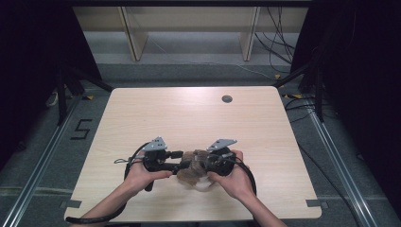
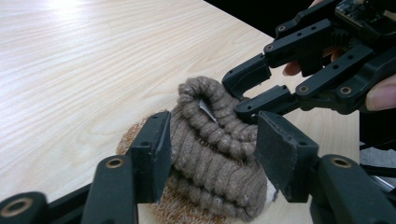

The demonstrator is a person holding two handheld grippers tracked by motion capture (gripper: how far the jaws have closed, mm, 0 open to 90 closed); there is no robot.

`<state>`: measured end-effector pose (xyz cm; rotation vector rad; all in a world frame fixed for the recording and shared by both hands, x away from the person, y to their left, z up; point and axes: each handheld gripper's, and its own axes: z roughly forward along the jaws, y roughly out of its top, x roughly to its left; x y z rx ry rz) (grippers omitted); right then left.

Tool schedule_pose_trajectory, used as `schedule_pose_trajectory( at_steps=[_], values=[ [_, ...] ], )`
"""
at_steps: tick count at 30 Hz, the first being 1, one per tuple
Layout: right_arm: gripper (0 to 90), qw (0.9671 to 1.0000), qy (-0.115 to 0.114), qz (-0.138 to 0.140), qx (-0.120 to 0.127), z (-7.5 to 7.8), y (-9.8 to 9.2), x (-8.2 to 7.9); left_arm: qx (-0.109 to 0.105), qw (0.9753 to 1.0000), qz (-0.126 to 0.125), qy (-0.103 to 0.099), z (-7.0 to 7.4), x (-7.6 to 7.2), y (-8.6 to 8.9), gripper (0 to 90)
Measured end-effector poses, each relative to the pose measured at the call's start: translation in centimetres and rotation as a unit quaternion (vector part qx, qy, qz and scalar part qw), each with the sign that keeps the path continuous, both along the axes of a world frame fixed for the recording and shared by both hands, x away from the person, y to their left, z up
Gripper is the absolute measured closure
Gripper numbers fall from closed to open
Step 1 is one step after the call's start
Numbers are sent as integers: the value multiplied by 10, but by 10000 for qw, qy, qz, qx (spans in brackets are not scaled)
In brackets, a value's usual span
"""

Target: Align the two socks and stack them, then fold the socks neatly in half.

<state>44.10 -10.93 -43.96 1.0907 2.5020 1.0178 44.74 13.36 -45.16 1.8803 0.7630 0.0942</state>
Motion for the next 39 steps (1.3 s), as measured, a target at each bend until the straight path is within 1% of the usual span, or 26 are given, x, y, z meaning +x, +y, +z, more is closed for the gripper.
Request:
schedule_pose_trajectory(
  at_steps=[1, 3, 5, 6, 7, 8, 9, 11, 12, 16, 17, 20, 21, 22, 23, 25, 26, 27, 29, 30, 31, 35, 36, 37, 38, 39],
  values=[
    [563, 9999, -165, 5, -5, -2, -1, 1, -8, 10000, -25, -6, 0, 0, 0, 425],
    [536, 9999, 24, -144, 72, 1, -2, -1, -7, 10000, 0, -16, 0, 0, 0, 408],
    [521, 9998, -70, -144, 99, 1, -4, 1, -23, 10000, 32, -15, 1, 0, -1, 398],
    [516, 9996, 2, -206, 167, 3, -5, 0, -13, 10000, 53, -24, 2, 1, -1, 394],
    [511, 9994, -161, -212, 198, 2, -6, 1, -2, 10000, 80, -25, 2, 1, -1, 391],
    [507, 9995, -79, -221, 210, 5, -8, 1, -38, 9999, 89, -32, 2, 1, -1, 387],
    [502, 9995, -190, -139, 188, 6, -10, 2, -63, 9999, 103, -37, 3, 1, -1, 383],
    [492, 9990, -90, -282, 320, 9, -11, 1, -41, 9999, 99, -57, 4, 1, 0, 379],
    [488, 9990, -129, -305, 316, 10, -13, 1, -91, 9999, 45, -72, 3, 2, 0, 376],
    [480, 9985, -107, -395, 375, 11, -15, 1, -80, 9999, 92, -96, 5, 1, 0, 368],
    [479, 9984, -219, -356, 377, 9, -16, 3, -81, 9999, 100, -114, 5, 1, 0, 367],
    [475, 9980, -146, -449, 431, 12, -18, 1, -88, 9998, 137, -115, 5, 2, 0, 364],
    [474, 9982, -271, -351, 392, 12, -20, 3, -67, 9998, 143, -113, 5, 3, 0, 363],
    [472, 9976, -189, -479, 459, 13, -20, 2, -67, 9998, 161, -112, 5, 3, 0, 361],
    [471, 9975, -185, -501, 462, 14, -22, 2, -53, 9998, 170, -122, 5, 3, 1, 359],
    [466, 9975, -290, -459, 446, 14, -26, 3, -62, 9997, 199, -133, 5, 4, 1, 356],
    [463, 9964, -251, -587, 558, 14, -26, 2, -62, 9997, 212, -131, 5, 3, 1, 354],
    [459, 9967, -204, -596, 514, 15, -29, 3, -62, 9996, 236, -128, 5, 3, 1, 351],
    [451, 9966, -249, -572, 535, 15, -32, 4, -56, 9996, 247, -135, 4, 3, 2, 345],
    [449, 9961, -181, -673, 533, 15, -34, 3, -66, 9996, 239, -146, 4, 3, 3, 344],
    [447, 9963, -244, -635, 520, 15, -36, 4, -55, 9996, 251, -145, 4, 3, 4, 342],
    [437, 9964, -250, -650, 488, 12, -41, 6, -56, 9993, 330, -162, 3, 3, 7, 331],
    [433, 9957, -247, -680, 585, 11, -42, 6, -67, 9993, 336, -170, 3, 3, 8, 325],
    [431, 9962, -300, -661, 480, 11, -45, 7, -50, 9992, 350, -181, 3, 3, 9, 319],
    [427, 9954, -187, -757, 554, 11, -45, 6, -65, 9992, 340, -212, 3, 4, 11, 315],
    [424, 9962, -370, -600, 514, 9, -49, 10, -61, 9991, 357, -215, 3, 4, 12, 310]
  ],
)
